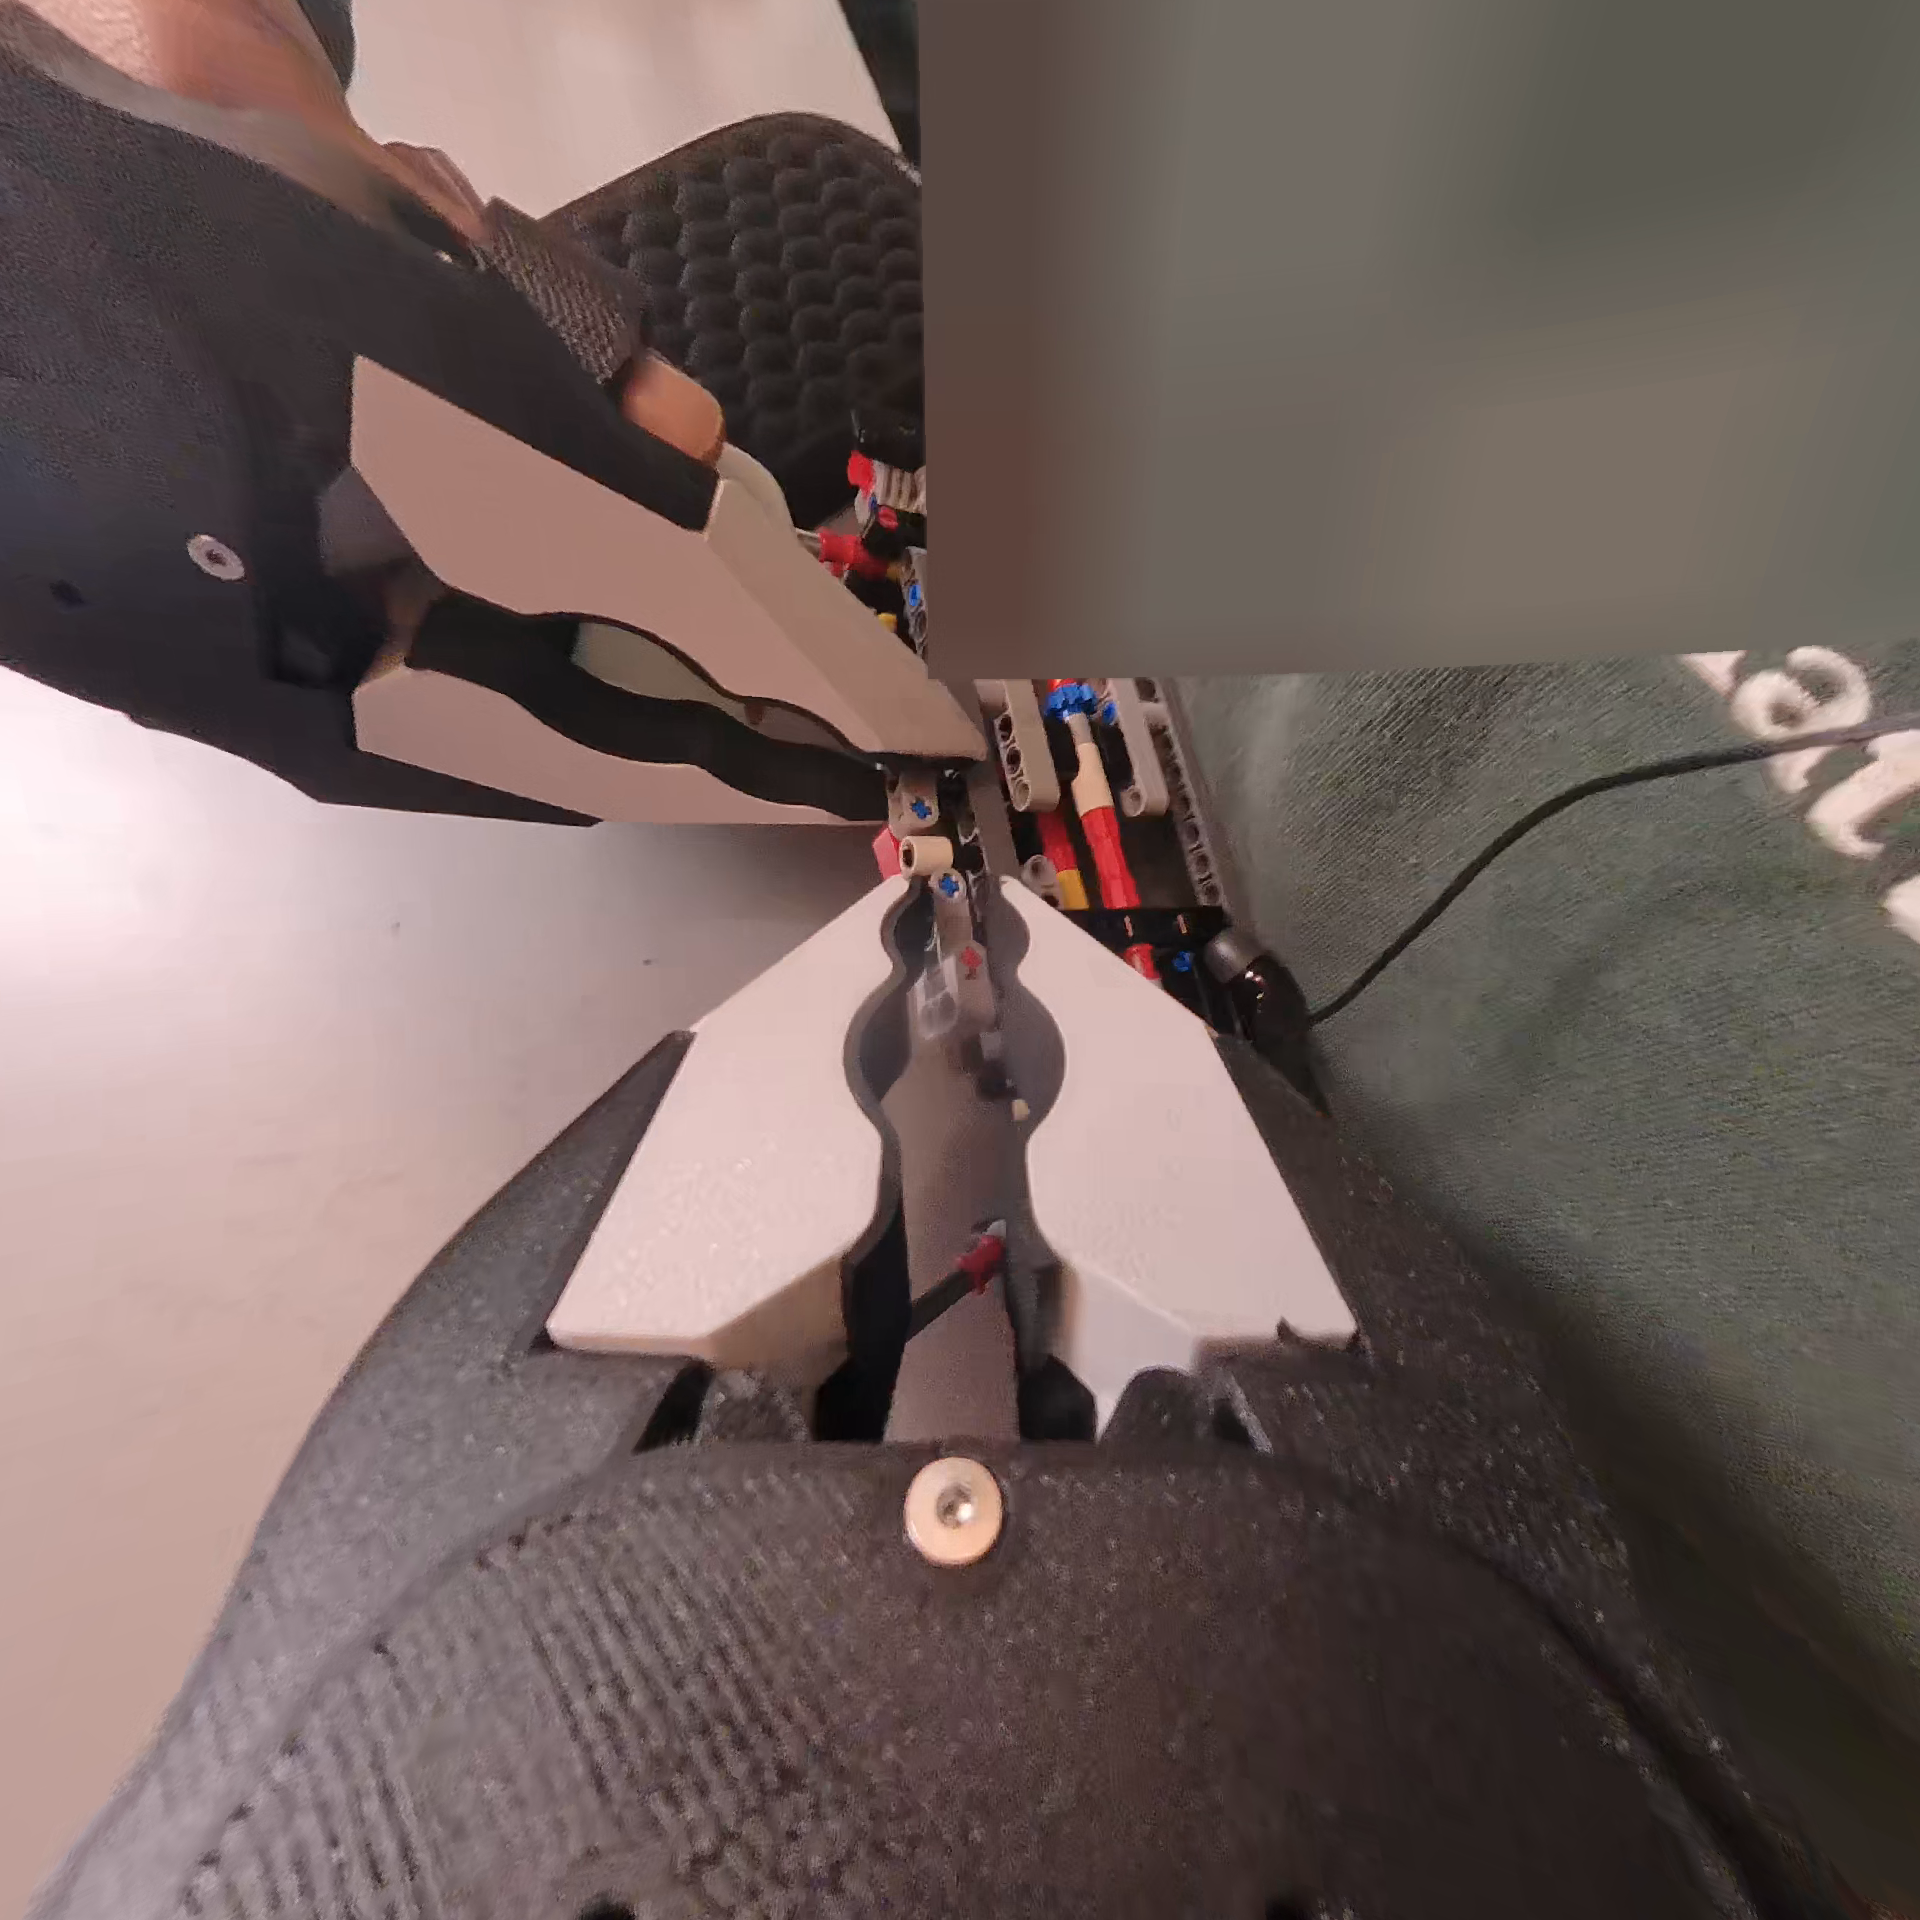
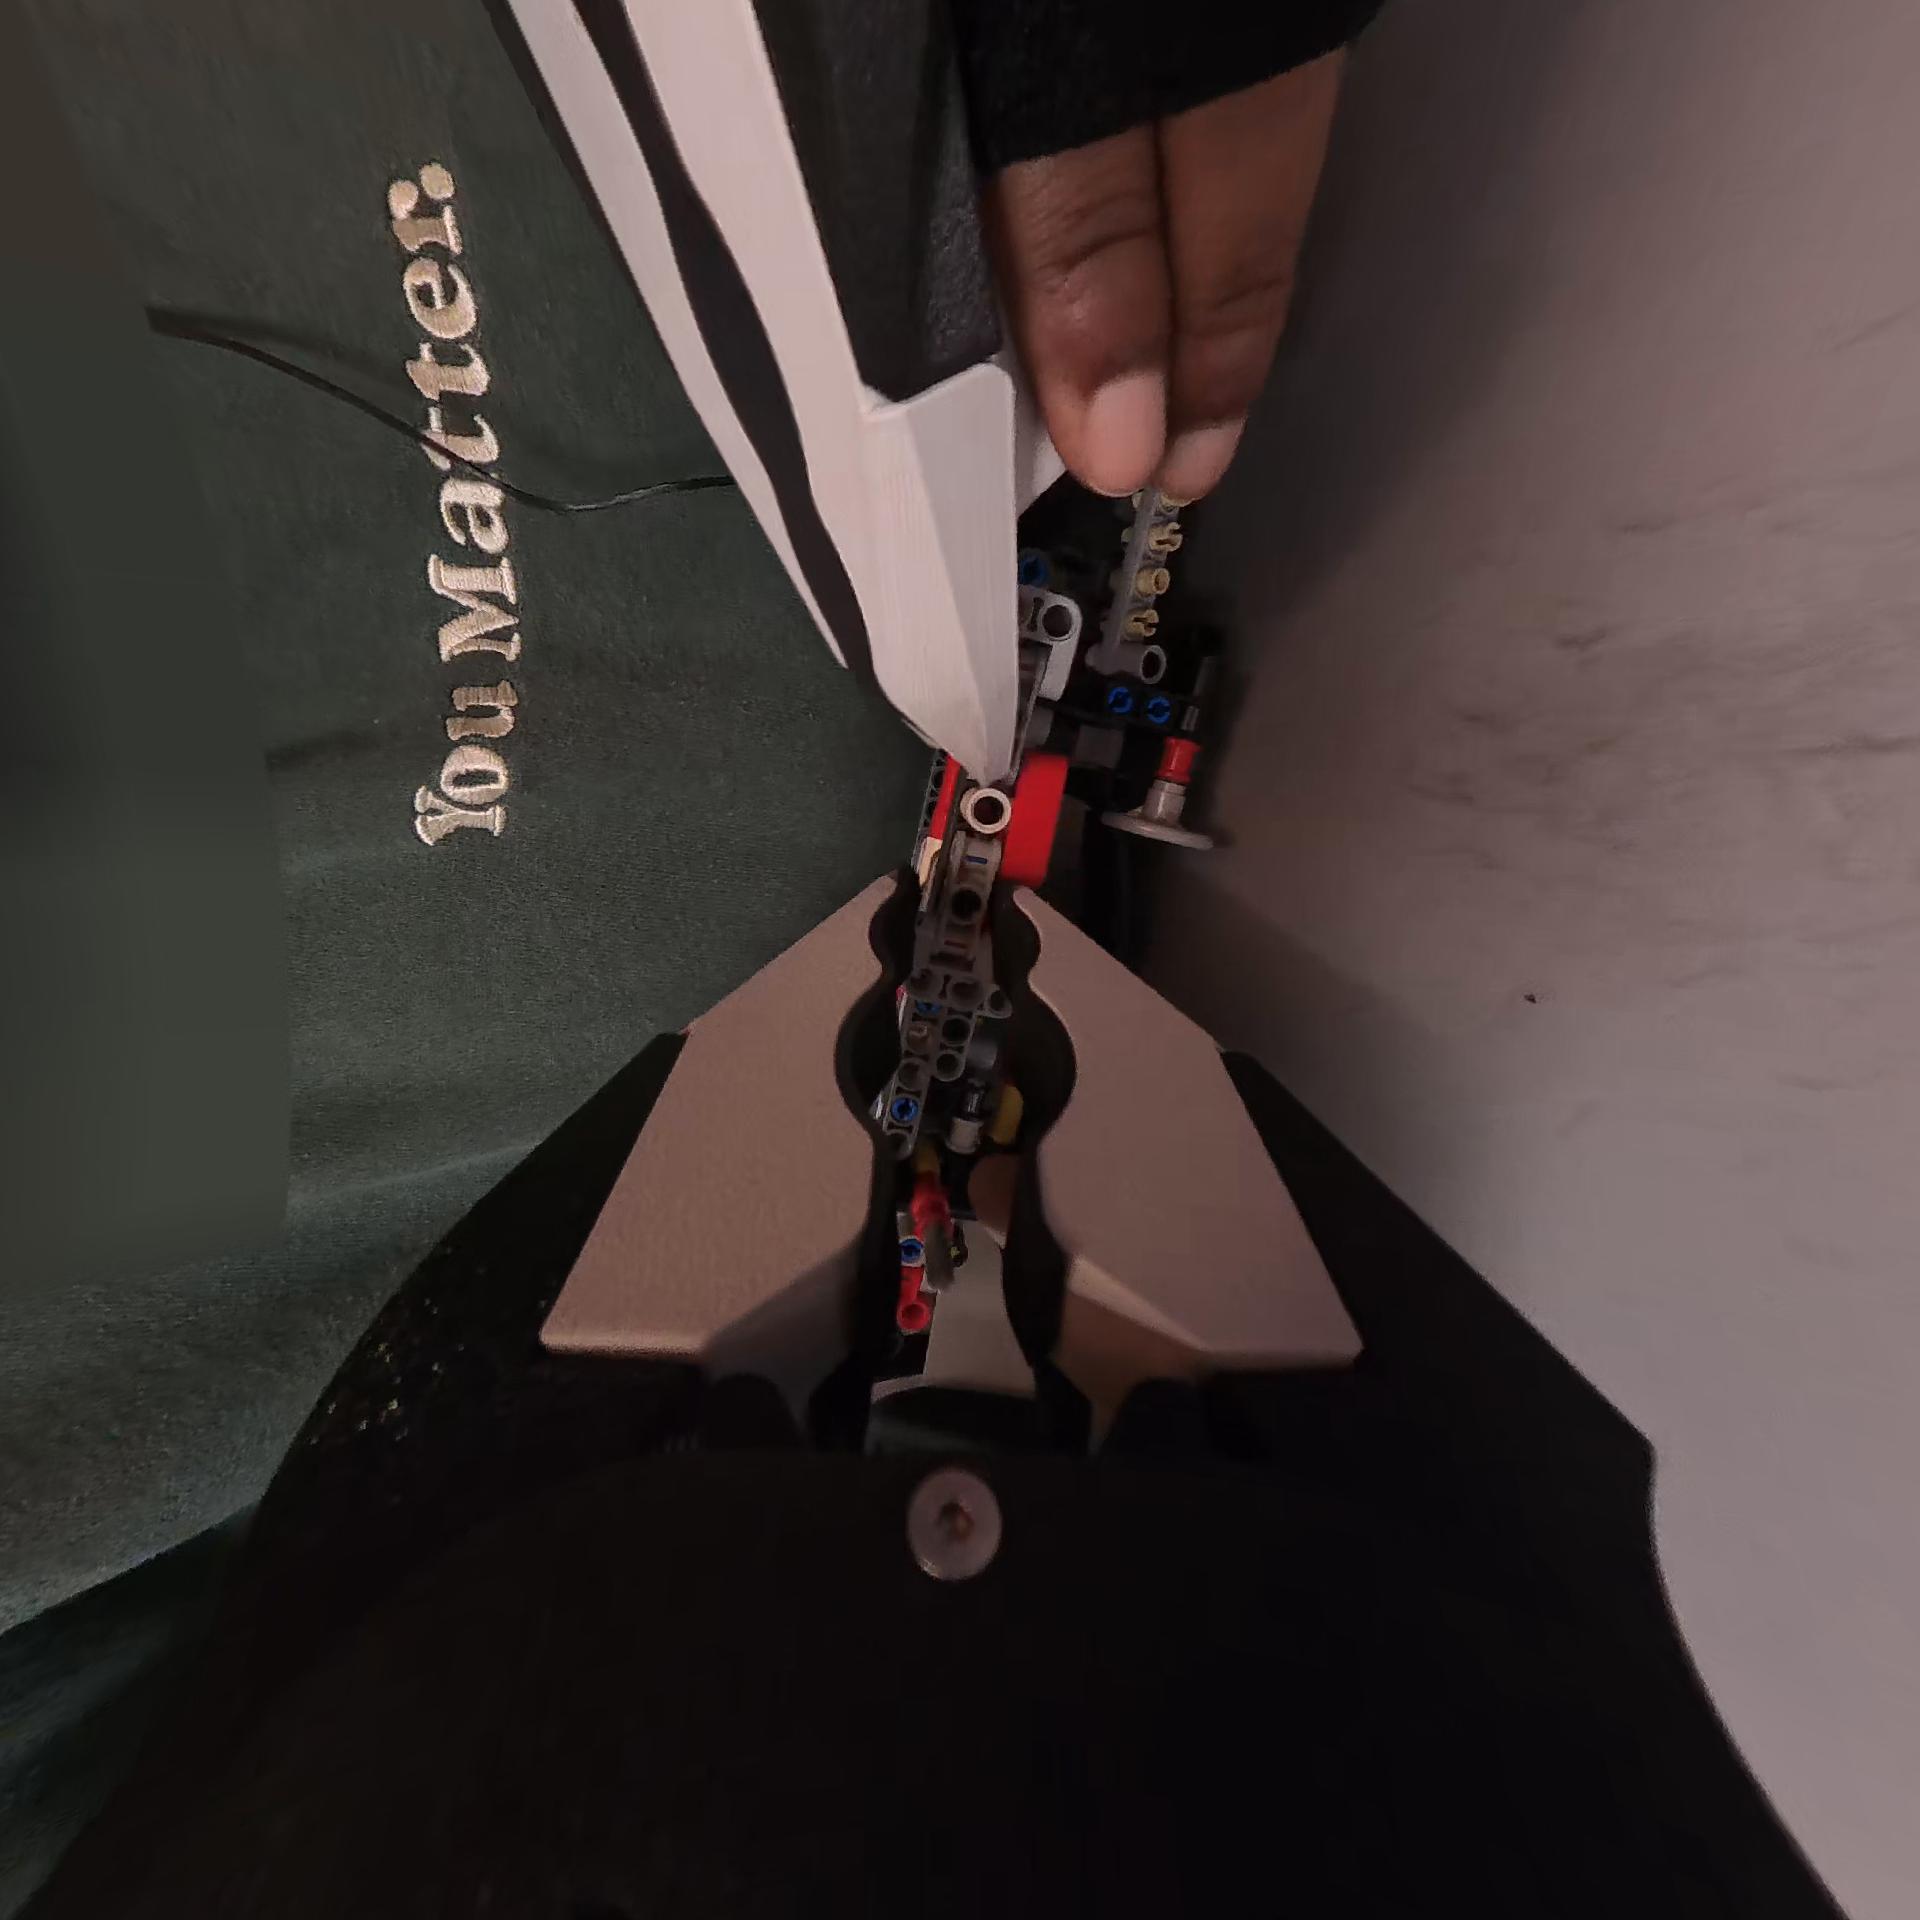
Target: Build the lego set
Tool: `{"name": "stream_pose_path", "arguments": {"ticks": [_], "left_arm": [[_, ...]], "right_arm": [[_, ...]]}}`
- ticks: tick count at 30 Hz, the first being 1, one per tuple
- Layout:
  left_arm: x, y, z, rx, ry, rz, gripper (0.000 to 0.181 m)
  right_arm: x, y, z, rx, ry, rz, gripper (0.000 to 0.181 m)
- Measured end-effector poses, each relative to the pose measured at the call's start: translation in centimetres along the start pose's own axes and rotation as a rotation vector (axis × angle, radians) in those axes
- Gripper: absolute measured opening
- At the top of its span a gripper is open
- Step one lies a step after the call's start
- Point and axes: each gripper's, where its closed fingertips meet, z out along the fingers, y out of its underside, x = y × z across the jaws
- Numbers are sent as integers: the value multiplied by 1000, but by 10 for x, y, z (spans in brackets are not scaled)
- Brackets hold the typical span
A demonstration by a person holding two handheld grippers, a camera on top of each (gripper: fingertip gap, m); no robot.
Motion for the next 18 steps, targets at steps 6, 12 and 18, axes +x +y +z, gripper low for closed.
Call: {"name": "stream_pose_path", "arguments": {"ticks": [6,12,18], "left_arm": [[-2,-5,3,35,25,-45,18],[-4,-5,7,11,-33,13,7],[-1,-4,7,-6,-36,5,7]], "right_arm": [[1,-2,-1,6,-11,2,12],[0,0,0,-3,-25,-3,13],[0,0,3,-16,-43,-5,13]]}}
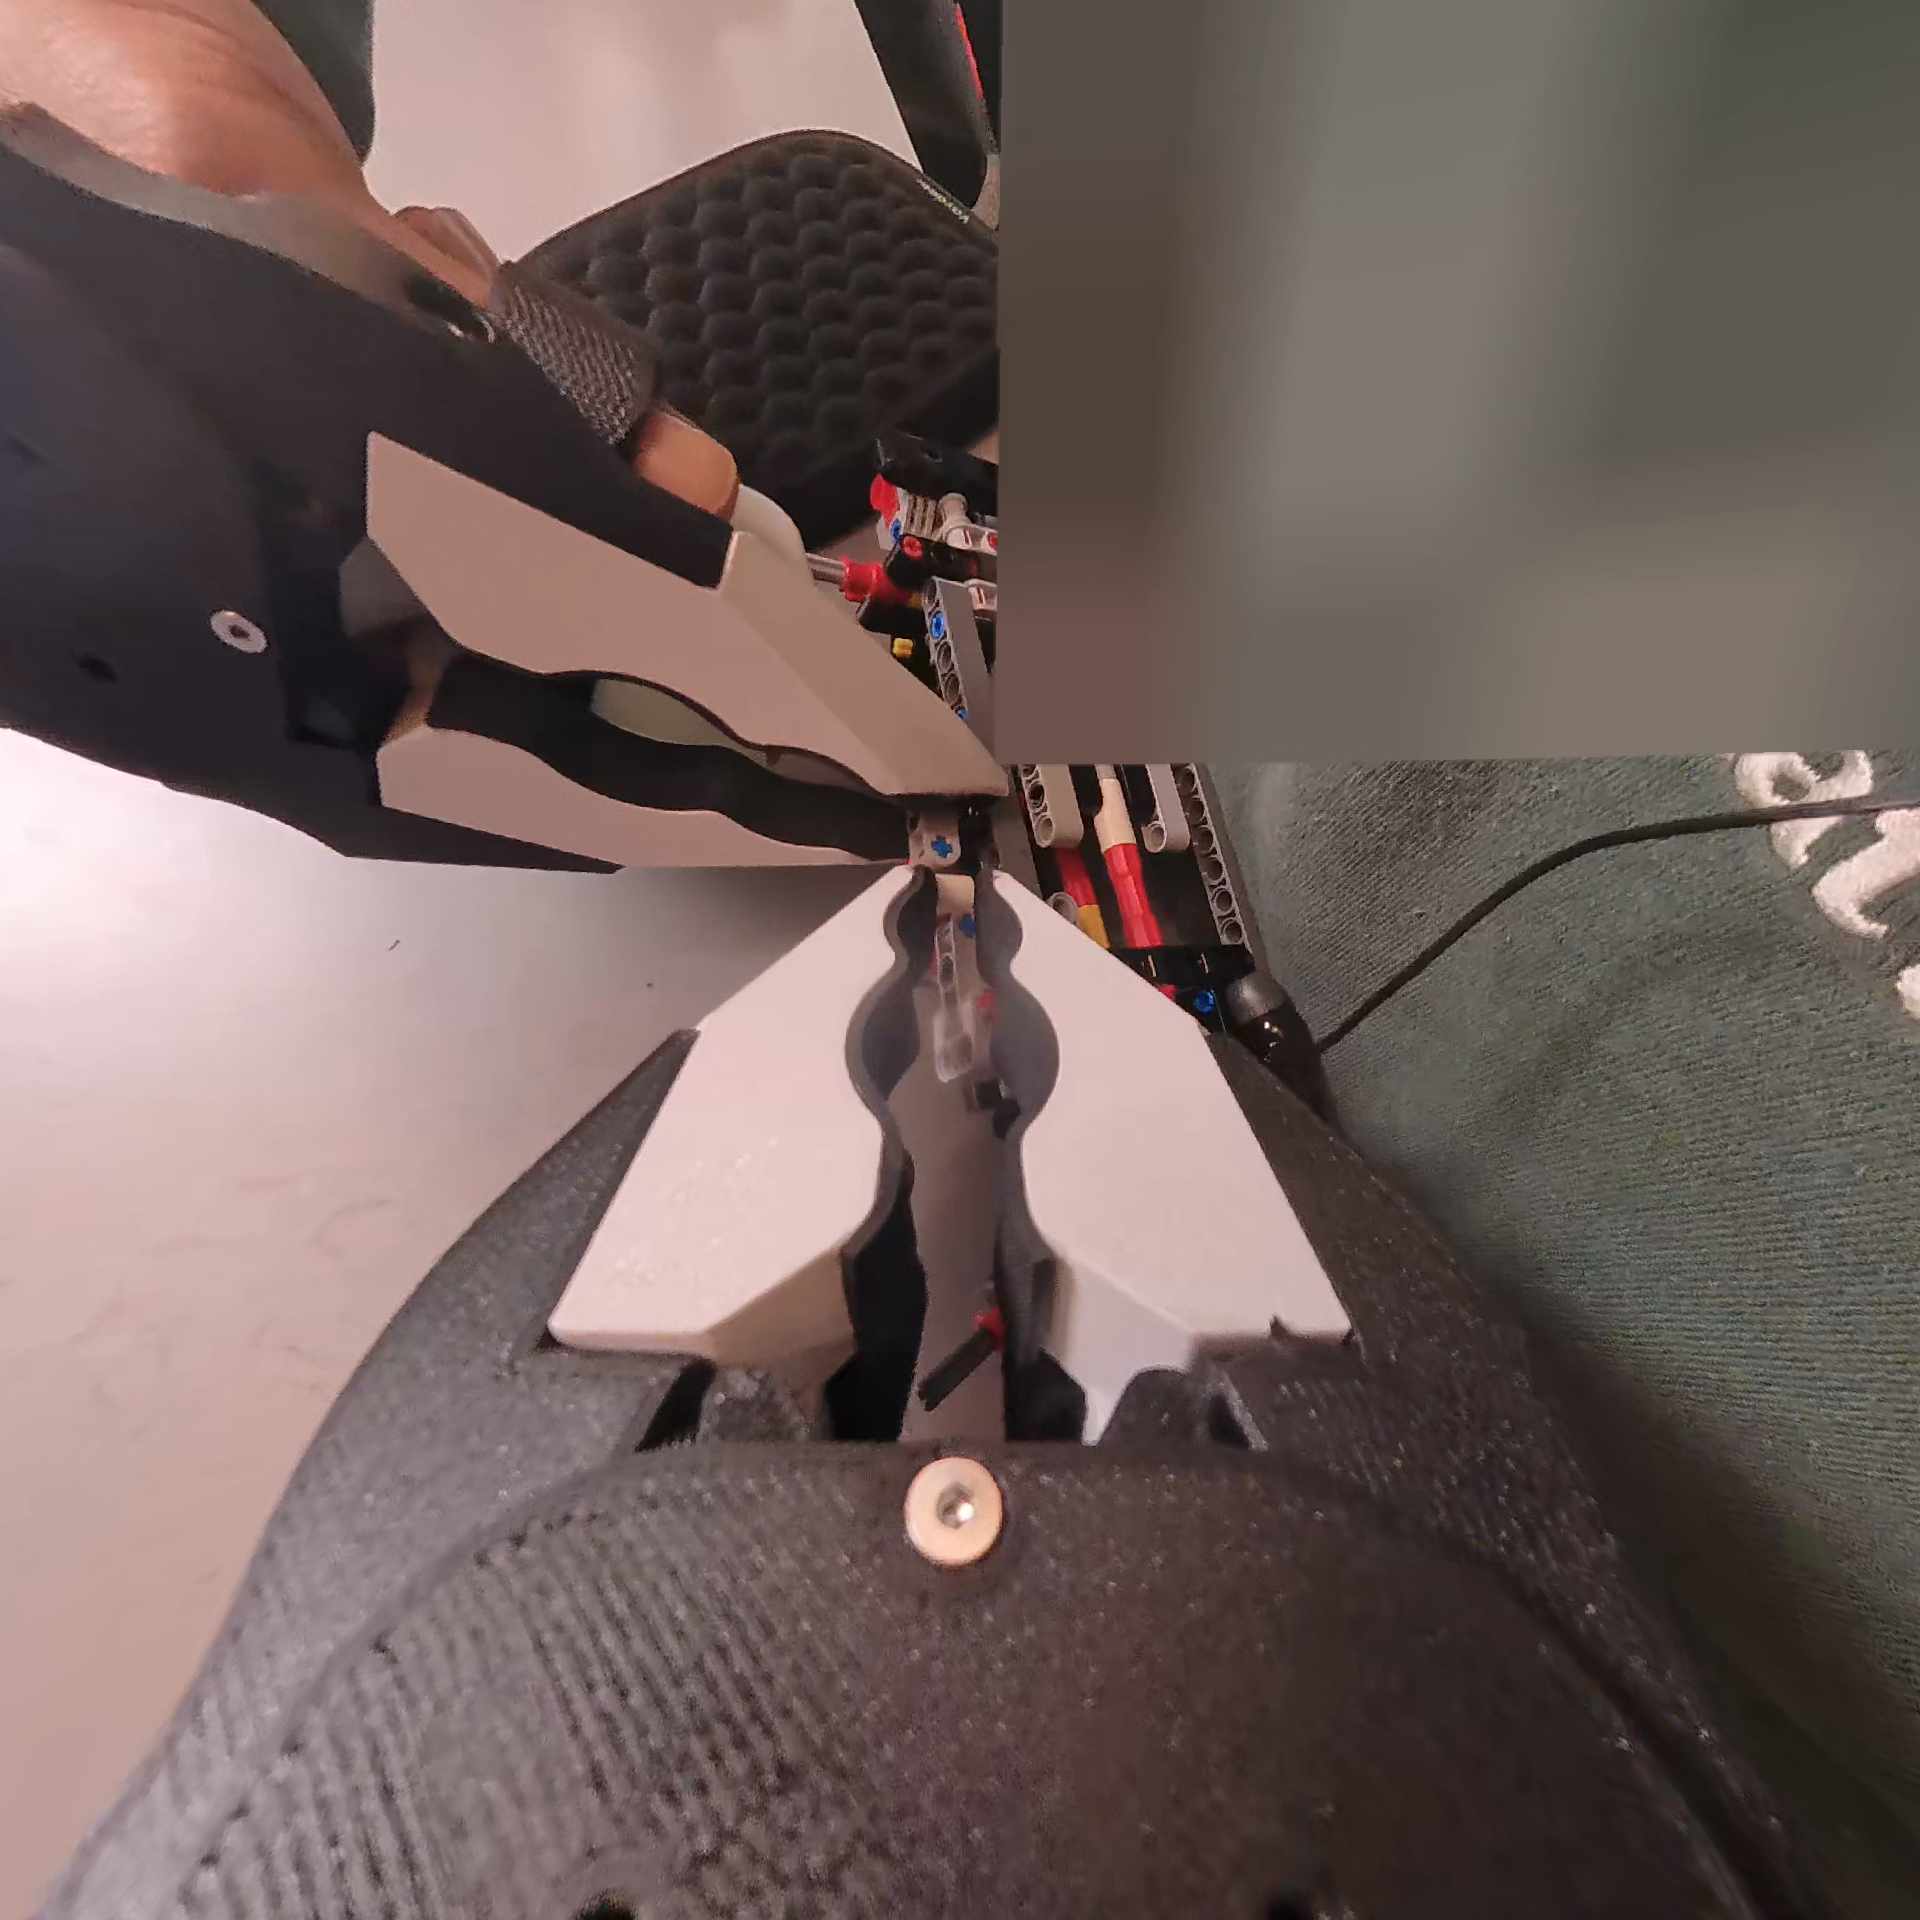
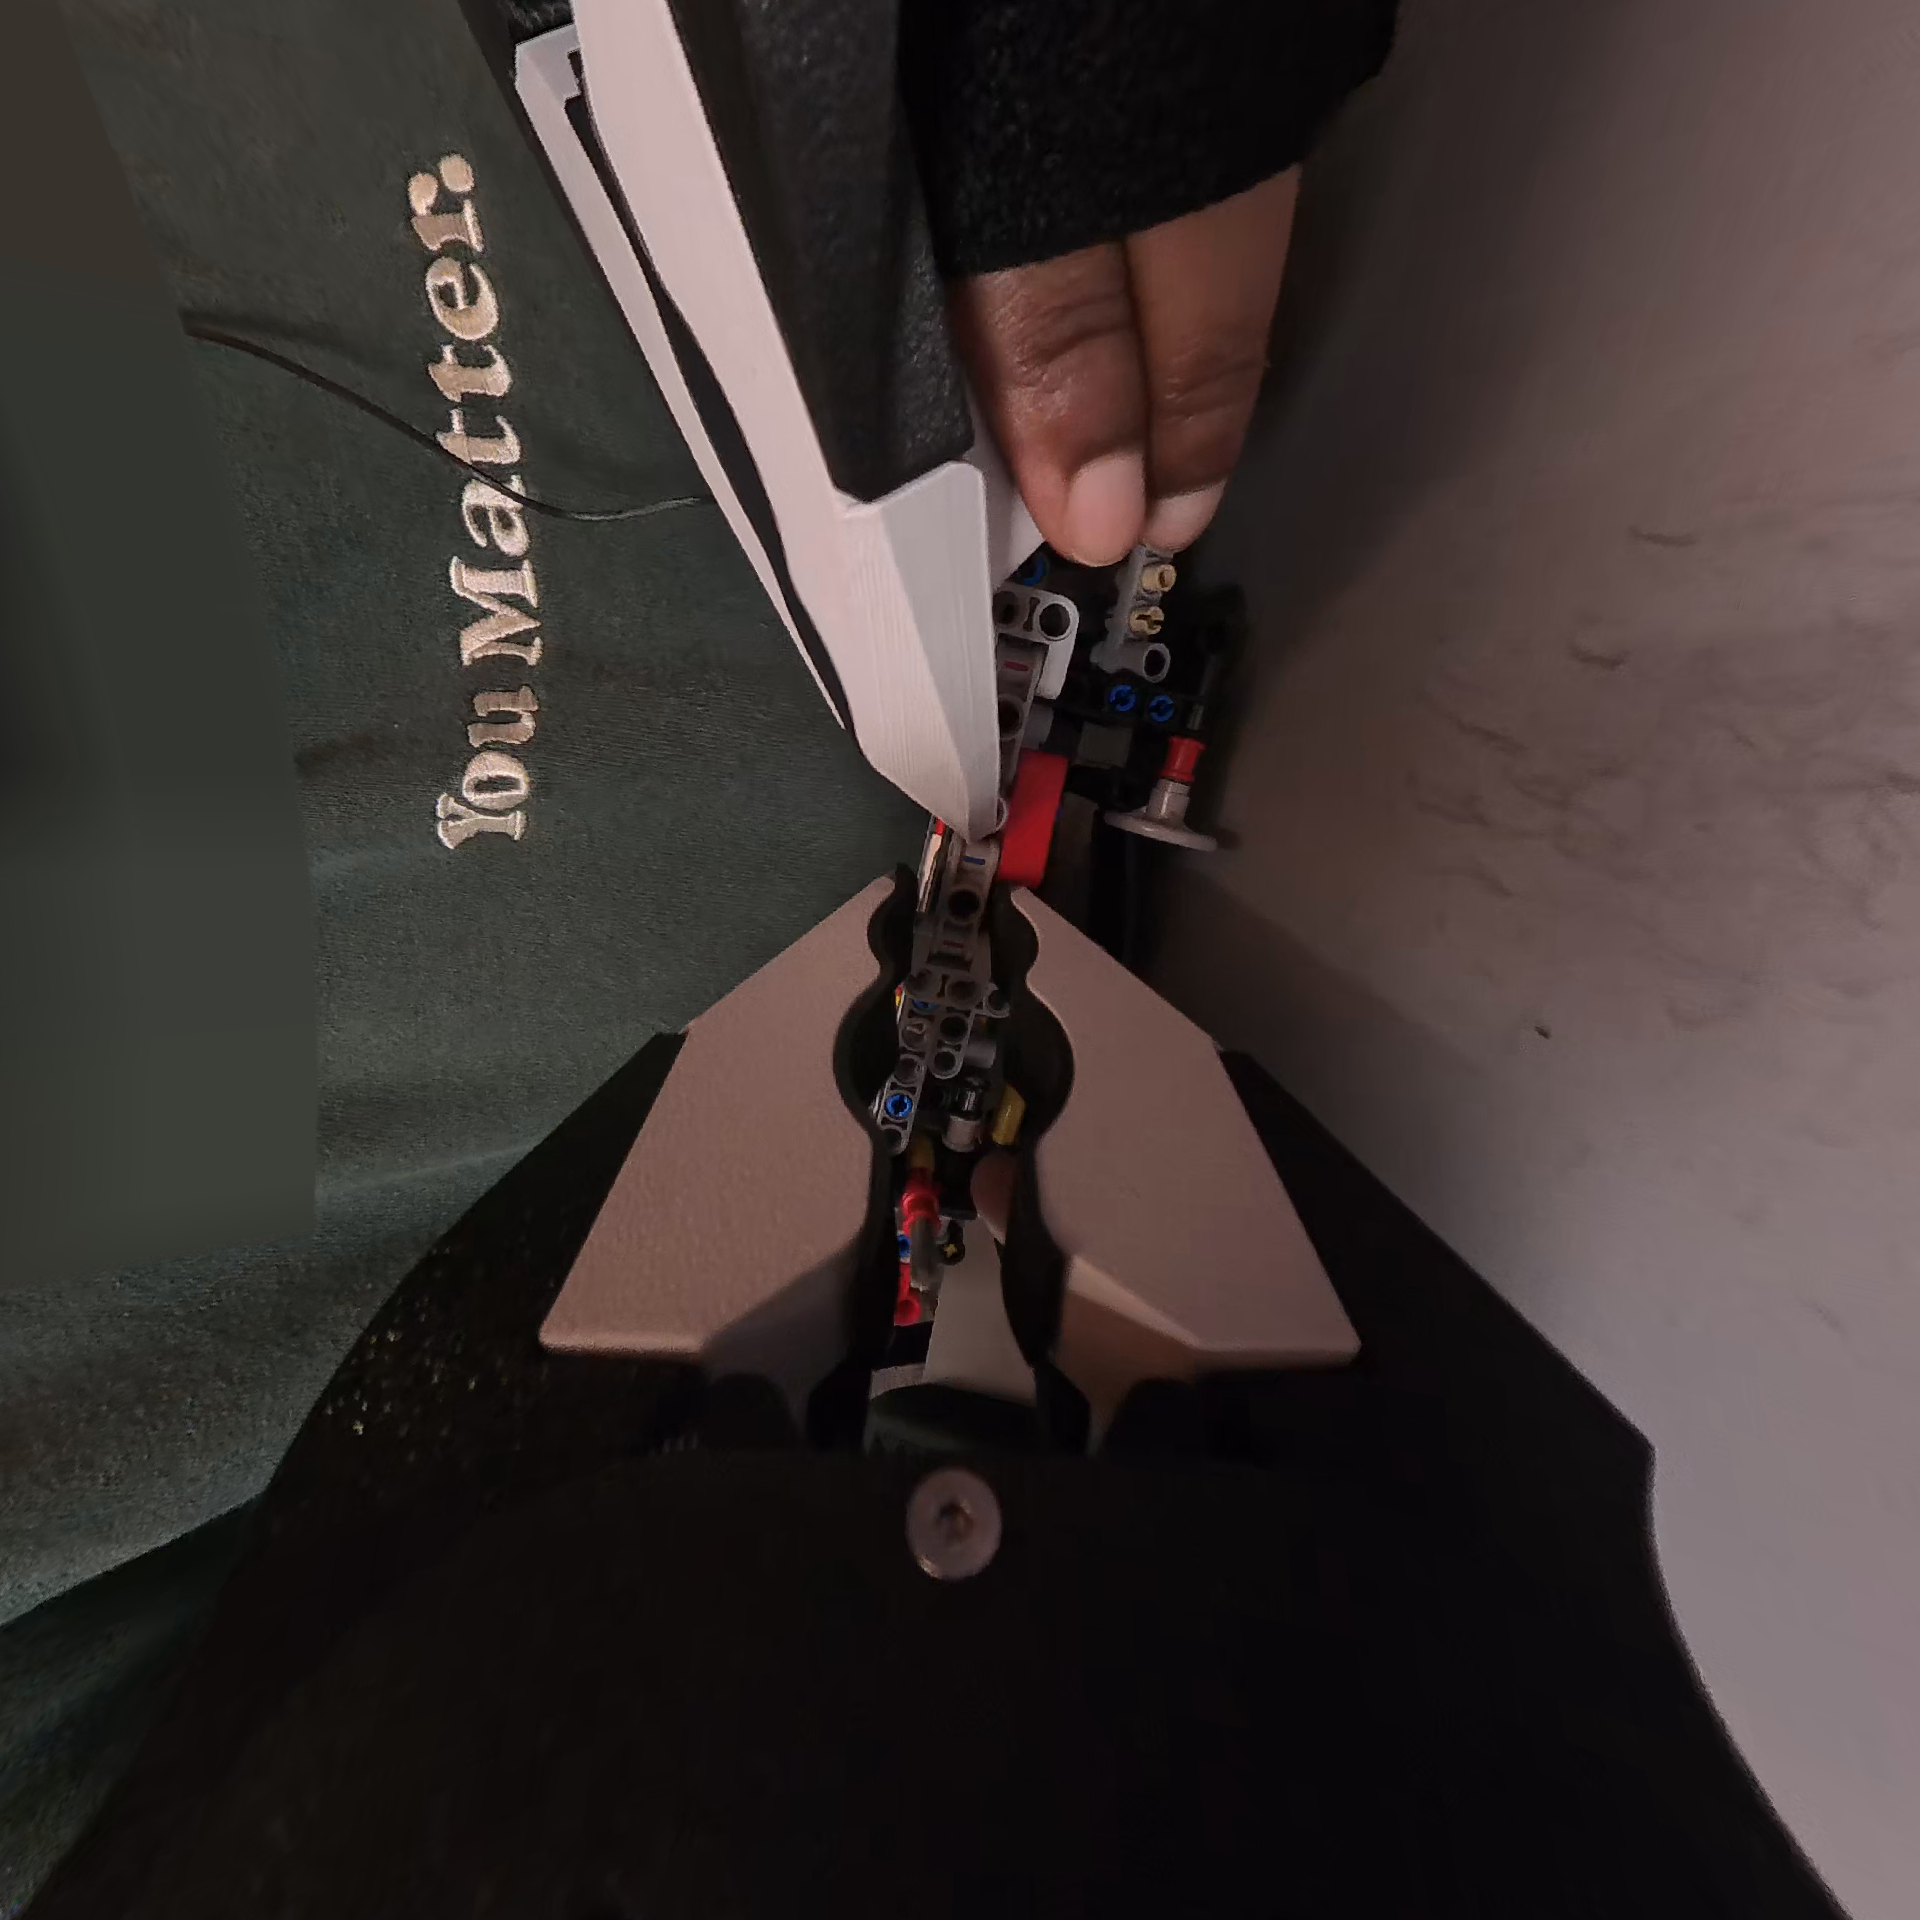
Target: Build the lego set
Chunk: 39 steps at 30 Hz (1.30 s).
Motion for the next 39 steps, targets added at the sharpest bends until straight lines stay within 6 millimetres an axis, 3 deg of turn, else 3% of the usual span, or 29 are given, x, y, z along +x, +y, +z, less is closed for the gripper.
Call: {"name": "stream_pose_path", "arguments": {"ticks": [25,33,39], "left_arm": [[7,-1,-3,5,-55,-9,8],[-1,-2,-2,45,-74,-67,6],[-1,-1,-1,54,-48,-92,8]], "right_arm": [[-4,-2,4,-30,18,-16,12],[1,-12,-19,97,270,-195,15],[5,-8,-13,94,330,-221,10]]}}
